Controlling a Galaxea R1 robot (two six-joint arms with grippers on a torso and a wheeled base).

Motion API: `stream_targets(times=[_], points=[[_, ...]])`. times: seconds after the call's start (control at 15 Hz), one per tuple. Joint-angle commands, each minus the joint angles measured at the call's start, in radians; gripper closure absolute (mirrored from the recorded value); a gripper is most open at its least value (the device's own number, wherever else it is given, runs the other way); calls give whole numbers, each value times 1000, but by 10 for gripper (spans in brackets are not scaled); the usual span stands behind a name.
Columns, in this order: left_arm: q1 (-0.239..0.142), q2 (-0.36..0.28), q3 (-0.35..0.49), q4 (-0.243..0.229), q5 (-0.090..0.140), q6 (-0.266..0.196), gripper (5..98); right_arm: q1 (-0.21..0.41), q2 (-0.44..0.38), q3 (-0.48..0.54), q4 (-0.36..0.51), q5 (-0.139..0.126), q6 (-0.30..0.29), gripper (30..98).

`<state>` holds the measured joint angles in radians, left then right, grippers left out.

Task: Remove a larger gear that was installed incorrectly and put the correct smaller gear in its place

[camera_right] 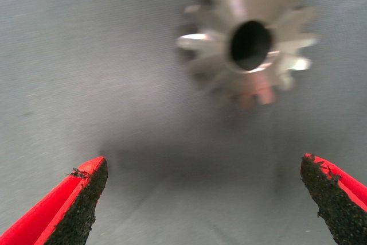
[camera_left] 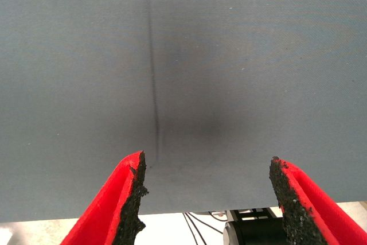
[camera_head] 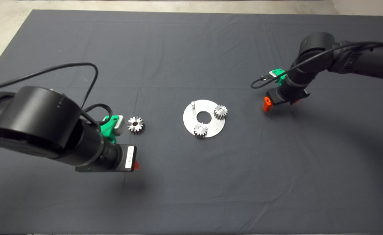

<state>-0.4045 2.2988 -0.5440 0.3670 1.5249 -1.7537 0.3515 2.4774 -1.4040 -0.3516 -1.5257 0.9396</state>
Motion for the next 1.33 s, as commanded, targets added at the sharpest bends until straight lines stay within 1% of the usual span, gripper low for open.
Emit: stream_targets(times=[0.0,0.07,0.33,0.53,0.67,0.8,0.87,1.27], points=[[-8,36,-2,16,57,-26,499,15,4,32,3,-70,33,395],[-8,38,-3,18,57,-27,499,15,5,40,-20,-73,33,395],[-7,35,-3,23,57,-27,499,32,7,36,-49,-73,22,395],[-7,32,-2,23,57,-27,499,31,8,29,-128,-73,25,395],[-7,32,0,23,57,-27,499,32,5,24,-149,-73,19,395],[-7,30,7,23,58,-27,499,37,-2,24,-197,-73,19,395],[-7,32,7,23,58,-27,499,50,-6,24,-209,-71,19,395],[-7,26,0,24,58,-27,499,46,-8,33,-214,-73,28,395]])
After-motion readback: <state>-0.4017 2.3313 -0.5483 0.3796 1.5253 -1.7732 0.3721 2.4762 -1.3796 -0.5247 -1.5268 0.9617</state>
